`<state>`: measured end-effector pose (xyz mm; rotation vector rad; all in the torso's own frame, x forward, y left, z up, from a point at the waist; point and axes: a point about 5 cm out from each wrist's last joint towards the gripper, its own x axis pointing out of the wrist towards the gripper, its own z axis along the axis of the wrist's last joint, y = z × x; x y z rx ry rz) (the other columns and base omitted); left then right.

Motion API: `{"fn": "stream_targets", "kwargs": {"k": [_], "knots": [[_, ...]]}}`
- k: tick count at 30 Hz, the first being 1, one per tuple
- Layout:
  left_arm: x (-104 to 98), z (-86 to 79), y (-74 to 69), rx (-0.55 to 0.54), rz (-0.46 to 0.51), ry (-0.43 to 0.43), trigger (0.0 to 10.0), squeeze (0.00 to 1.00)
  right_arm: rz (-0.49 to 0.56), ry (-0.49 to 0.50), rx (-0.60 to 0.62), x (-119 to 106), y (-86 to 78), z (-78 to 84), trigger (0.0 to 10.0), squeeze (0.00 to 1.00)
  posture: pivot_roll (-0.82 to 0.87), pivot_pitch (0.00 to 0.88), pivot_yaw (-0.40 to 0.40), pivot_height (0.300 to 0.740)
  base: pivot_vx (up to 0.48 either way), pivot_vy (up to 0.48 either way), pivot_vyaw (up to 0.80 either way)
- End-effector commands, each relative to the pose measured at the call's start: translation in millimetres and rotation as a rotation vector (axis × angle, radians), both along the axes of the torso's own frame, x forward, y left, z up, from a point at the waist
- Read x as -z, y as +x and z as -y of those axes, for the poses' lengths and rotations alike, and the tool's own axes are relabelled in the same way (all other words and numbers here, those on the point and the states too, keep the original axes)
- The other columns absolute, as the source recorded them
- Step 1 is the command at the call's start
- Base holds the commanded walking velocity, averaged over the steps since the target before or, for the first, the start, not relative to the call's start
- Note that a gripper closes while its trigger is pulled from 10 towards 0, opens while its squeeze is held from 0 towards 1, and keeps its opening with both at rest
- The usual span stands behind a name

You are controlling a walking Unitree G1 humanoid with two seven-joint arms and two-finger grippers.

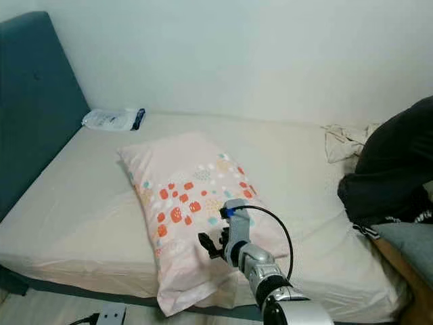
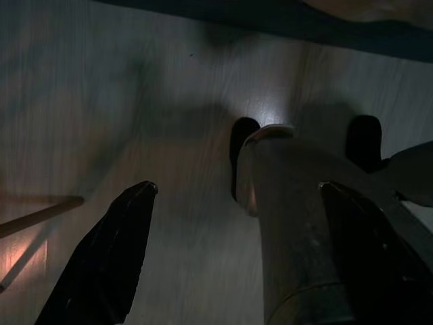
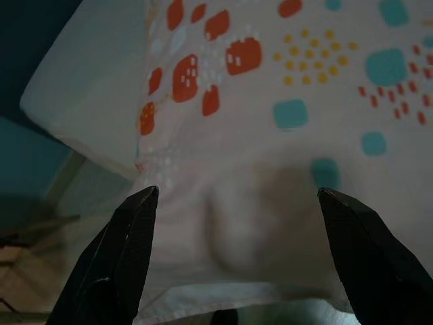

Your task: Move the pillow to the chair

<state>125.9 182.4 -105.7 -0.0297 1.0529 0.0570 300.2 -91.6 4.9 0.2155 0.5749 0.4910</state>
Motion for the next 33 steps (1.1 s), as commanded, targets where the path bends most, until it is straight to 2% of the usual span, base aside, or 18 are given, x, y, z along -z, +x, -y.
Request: {"fn": "stream_targets", "kwargs": {"k": [1,5,14,17,18,21,26,29,32,33], "knots": [[4,1.0,-10.5,-0.007,-0.042,-0.003,10.0,0.00,-0.032,0.033,0.026,4,-3.0,0.9,10.0,0.00,-0.05,0.072,-0.038,0.715,0.000,0.000,0.00],[1,-3.2,-2.9,-0.019,-0.006,0.019,10.0,0.00,-0.020,0.116,0.095,-5,5.5,4.7,10.0,0.00,-0.05,0.077,-0.037,0.690,0.000,0.000,0.00],[-2,-7.6,3.9,-0.014,0.022,0.032,10.0,0.00,0.018,0.160,0.172,-18,18.5,12.8,10.0,0.00,-0.04,0.087,-0.029,0.655,0.000,0.000,0.00],[-1,-9.3,-0.2,0.011,0.009,0.040,10.0,0.00,0.005,0.182,0.344,-22,26.7,32.4,10.0,0.00,-0.04,0.091,-0.024,0.630,0.000,0.000,0.00],[-1,-9.3,-0.2,0.011,0.009,0.040,10.0,0.00,0.005,0.182,0.344,-22,26.7,32.4,10.0,0.00,-0.04,0.091,-0.024,0.630,0.000,0.000,0.00],[0,-9.6,-4.6,0.019,-0.004,0.042,10.0,0.00,-0.025,0.138,0.455,-19,26.5,48.2,10.0,0.00,-0.04,0.093,-0.021,0.610,0.000,0.000,0.00],[1,-8.8,-8.0,0.030,-0.015,0.043,10.0,0.00,-0.056,0.144,0.556,-16,24.3,62.1,10.0,0.00,-0.04,0.093,-0.021,0.590,0.000,0.000,0.00],[2,-8.2,-8.9,0.036,-0.018,0.043,10.0,0.00,-0.077,0.189,0.573,-15,23.2,62.1,10.0,0.00,-0.04,0.093,-0.020,0.575,0.000,0.000,0.00],[2,-7.8,-8.9,0.039,-0.019,0.042,10.0,0.00,-0.061,0.296,0.527,-18,25.1,52.3,10.0,0.00,-0.04,0.096,-0.019,0.560,0.000,0.000,0.00],[2,-7.8,-8.9,0.039,-0.019,0.042,10.0,0.00,-0.061,0.296,0.527,-18,25.1,52.3,10.0,0.00,-0.04,0.096,-0.019,0.560,0.000,0.000,0.00]]}}
